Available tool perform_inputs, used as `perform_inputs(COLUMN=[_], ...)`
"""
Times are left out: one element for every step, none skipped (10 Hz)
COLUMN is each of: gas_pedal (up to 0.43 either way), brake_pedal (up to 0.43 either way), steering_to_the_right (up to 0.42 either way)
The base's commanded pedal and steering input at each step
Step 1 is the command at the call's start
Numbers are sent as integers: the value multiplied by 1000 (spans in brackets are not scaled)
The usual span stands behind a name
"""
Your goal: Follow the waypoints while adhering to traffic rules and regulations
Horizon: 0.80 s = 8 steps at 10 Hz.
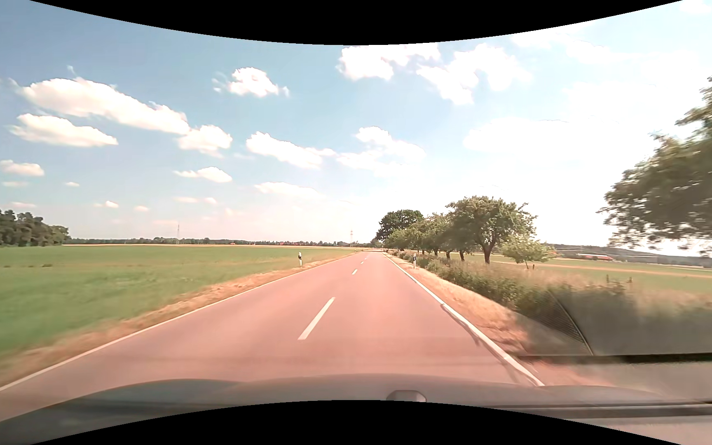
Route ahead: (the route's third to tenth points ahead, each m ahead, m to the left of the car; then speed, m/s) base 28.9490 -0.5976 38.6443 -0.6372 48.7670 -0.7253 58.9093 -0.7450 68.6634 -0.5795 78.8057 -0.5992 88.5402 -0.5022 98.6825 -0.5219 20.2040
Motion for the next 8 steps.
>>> perform_inputs(gas_pedal=[197,197,197,197,197,197,197,197], brake_pedal=[0,0,0,0,0,0,0,0], steering_to_the_right=[-1,-1,-1,-1,-1,0,0,0])
